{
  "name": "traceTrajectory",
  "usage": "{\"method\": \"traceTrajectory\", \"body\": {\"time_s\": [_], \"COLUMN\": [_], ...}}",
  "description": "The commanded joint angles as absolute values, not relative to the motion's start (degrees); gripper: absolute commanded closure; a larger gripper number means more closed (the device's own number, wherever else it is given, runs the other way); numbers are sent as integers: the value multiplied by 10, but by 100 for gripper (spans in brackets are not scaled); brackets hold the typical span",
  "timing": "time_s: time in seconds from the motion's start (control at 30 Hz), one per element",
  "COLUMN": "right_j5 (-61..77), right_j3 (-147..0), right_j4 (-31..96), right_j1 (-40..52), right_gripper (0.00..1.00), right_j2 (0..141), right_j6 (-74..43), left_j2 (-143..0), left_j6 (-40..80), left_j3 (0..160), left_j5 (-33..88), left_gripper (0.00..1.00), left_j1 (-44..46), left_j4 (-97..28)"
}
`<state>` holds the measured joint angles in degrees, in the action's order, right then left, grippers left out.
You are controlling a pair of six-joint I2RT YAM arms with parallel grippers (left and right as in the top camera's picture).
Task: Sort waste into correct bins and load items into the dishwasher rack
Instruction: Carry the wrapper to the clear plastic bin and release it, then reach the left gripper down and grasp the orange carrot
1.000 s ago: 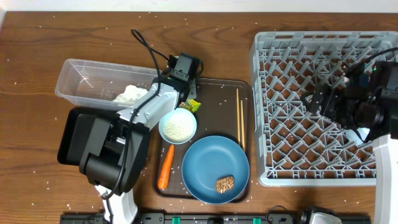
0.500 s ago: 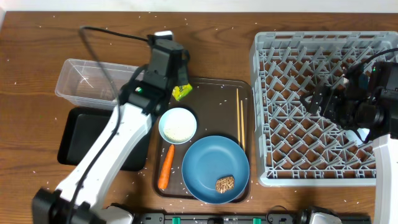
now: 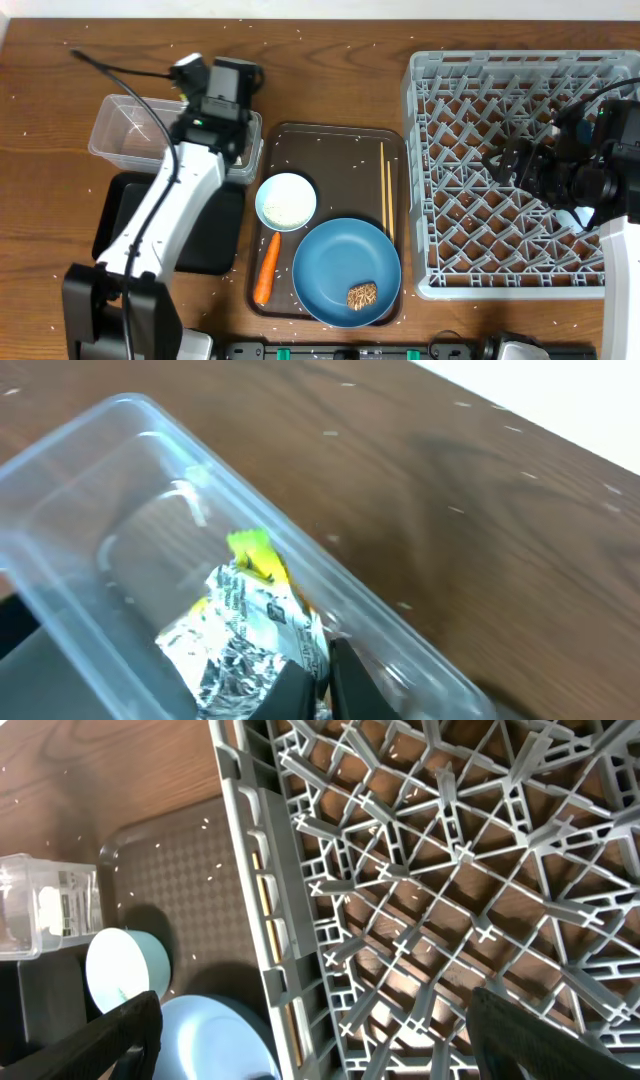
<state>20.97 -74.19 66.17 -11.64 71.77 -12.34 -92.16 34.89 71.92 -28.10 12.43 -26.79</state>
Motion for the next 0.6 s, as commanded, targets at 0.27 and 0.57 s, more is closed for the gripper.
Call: {"method": "traceTrajectory", "body": {"time_s": [0.27, 0.57], "right_j5": [212, 212], "right_j3": [-740, -740], "right_j4": [666, 666], "right_j1": [-108, -108], "right_gripper": [9, 9], "right_j2": [719, 719], "right_j6": [-102, -102], "left_j2": [-851, -809], "left_j6": [189, 127], "left_j3": [715, 715], "left_j5": [-165, -42], "left_gripper": [2, 4], "left_j1": [113, 162], "left_j4": [-335, -484]}}
